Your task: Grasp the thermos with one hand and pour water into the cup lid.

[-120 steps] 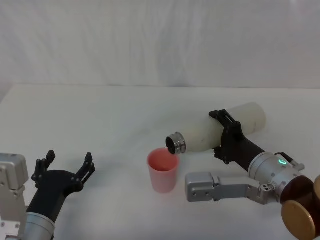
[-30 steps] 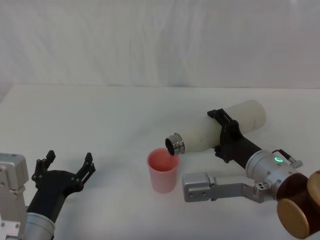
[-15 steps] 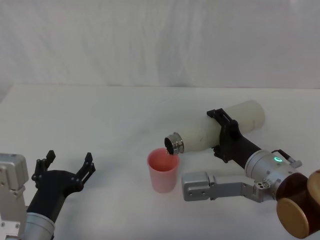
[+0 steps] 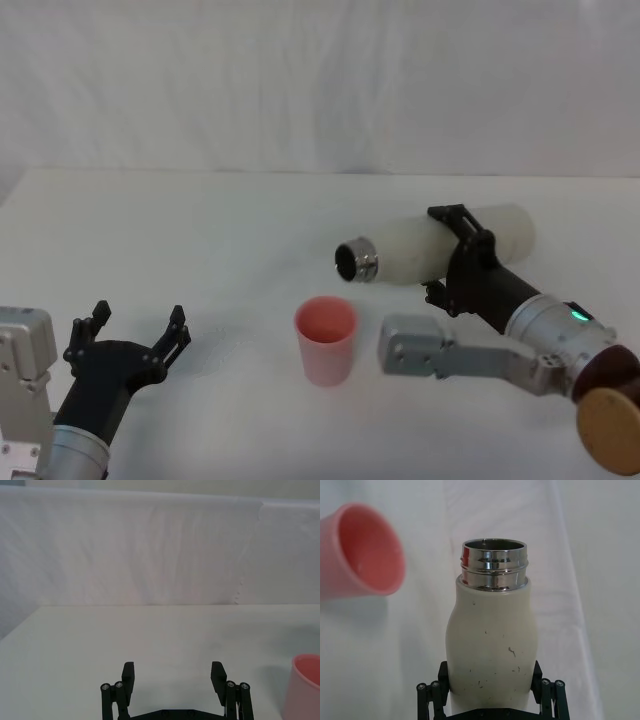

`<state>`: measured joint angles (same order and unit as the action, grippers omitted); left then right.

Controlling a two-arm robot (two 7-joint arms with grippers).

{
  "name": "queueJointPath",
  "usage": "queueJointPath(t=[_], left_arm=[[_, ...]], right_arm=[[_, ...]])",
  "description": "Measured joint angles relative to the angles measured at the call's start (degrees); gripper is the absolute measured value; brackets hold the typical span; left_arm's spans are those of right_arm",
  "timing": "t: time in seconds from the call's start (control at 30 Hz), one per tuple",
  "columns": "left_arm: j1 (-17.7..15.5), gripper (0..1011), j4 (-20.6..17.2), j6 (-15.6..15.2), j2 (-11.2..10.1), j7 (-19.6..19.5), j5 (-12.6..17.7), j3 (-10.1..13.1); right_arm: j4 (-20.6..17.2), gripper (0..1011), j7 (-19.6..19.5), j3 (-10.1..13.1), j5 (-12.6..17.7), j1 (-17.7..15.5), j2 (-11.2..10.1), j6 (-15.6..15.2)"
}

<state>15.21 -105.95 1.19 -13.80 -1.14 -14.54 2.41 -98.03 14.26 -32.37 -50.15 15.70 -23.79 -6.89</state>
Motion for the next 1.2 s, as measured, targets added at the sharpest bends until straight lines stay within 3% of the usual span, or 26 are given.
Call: queueJointPath(t=[0.27, 0.37, 0.43, 0.57, 0.9, 1.07, 1.2], left_arm=[[0.00, 1001, 0.00, 0.00, 0.00, 0.00, 0.00, 0.00], [0.00, 1001, 0.00, 0.00, 0.00, 0.00, 0.00, 0.00], [0.00, 1001, 0.00, 0.00, 0.00, 0.00, 0.00, 0.00], [0.00, 1001, 0.00, 0.00, 0.00, 0.00, 0.00, 0.00], [0.00, 1001, 0.00, 0.00, 0.00, 0.00, 0.00, 0.00], [0.00, 1001, 0.00, 0.00, 0.00, 0.00, 0.00, 0.00], [0.00, 1001, 0.00, 0.00, 0.00, 0.00, 0.00, 0.00]], right_arm=[[-2.47, 958, -0.36, 5.37, 9.30, -3.59, 1.94, 0.38], [-3.22, 958, -0.02, 7.65, 13.82, -4.90, 3.33, 0.30], [-3.76, 958, 0.83, 9.98, 18.66, -6.01, 4.97, -0.19], [-4.02, 958, 1.87, 12.28, 23.85, -6.71, 6.76, -1.14], [-3.43, 959, 3.13, 15.64, 32.43, -6.84, 9.96, -4.00], [-1.53, 958, 3.50, 17.51, 38.22, -6.14, 12.48, -6.07], [-0.33, 958, 3.51, 18.07, 40.60, -5.66, 13.65, -6.80]])
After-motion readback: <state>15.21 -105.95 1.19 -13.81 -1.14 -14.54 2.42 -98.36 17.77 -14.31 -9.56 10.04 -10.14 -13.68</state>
